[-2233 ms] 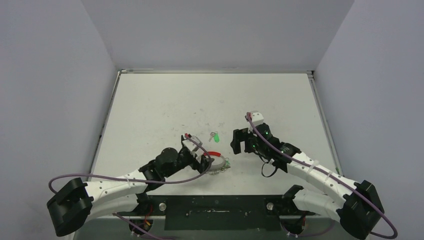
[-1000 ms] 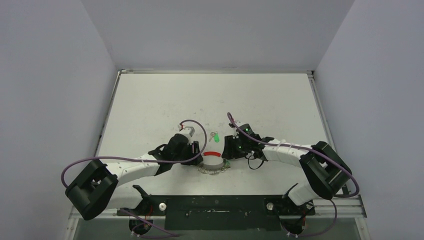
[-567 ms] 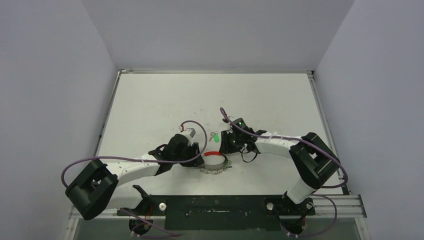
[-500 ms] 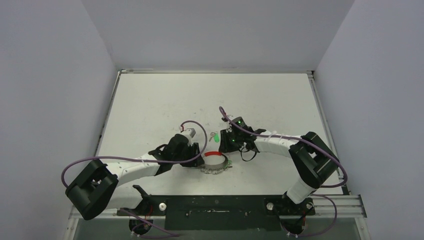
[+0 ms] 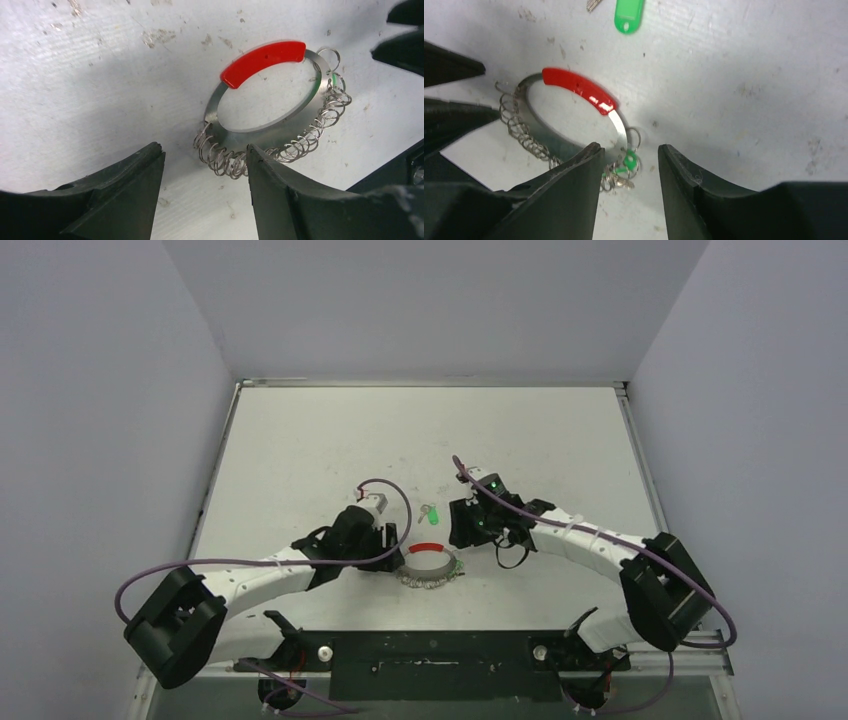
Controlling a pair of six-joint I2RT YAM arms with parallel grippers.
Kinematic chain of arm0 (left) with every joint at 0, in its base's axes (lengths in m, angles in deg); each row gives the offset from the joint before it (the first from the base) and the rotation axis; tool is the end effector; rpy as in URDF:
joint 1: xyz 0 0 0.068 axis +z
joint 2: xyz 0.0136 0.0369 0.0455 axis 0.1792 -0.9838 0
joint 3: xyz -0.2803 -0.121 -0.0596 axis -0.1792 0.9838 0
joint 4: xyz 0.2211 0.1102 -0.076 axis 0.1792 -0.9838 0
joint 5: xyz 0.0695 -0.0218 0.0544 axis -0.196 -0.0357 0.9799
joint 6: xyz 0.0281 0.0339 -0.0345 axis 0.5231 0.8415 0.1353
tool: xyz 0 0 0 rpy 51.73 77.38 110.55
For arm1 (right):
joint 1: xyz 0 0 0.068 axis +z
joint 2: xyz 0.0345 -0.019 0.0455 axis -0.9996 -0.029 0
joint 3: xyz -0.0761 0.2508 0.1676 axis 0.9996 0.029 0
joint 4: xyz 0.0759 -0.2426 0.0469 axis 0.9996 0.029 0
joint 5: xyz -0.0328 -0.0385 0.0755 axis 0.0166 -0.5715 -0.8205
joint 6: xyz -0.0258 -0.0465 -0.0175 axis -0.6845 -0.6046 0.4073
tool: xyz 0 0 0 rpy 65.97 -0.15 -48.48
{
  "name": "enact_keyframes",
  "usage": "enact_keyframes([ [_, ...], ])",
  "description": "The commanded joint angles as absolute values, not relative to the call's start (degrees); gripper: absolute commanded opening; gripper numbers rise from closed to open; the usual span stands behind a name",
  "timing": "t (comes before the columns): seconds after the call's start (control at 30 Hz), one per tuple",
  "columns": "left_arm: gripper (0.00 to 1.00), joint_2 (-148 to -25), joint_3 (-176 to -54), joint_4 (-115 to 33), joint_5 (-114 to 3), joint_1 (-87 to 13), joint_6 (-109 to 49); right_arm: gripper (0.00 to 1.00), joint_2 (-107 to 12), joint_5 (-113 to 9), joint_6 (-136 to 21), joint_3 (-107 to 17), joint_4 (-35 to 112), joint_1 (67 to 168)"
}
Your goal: Put the keys on the keyring
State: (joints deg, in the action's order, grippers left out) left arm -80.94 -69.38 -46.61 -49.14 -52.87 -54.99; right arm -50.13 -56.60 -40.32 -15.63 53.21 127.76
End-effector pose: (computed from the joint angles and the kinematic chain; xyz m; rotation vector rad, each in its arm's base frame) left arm 0.1529 -0.1421 0.1939 0.1475 2.4939 -0.6635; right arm 0.2129 0.1855 0.2260 -0.4466 2.5733 0.6940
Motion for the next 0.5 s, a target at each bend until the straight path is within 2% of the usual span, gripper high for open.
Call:
enact_keyframes([
  [0.0, 0.59, -82.5, -74.4, -46.0, -49.4, -51.0, -50.1, 0.4, -42.6, -58.2, -36.7, -10.2, 55.7, 128.2],
  [0.23, 0.59, -93.8, -80.8, -44.0, -58.8, -48.4, -46.7, 0.15, -39.0, -60.3, -30.7, -4.1, 52.4, 132.7],
  [0.47, 0.54, -98.6, -82.3, -41.6, -61.2, -48.5, -47.0, 0.09, -45.6, -59.3, -26.5, -4.4, 45.0, 139.3],
])
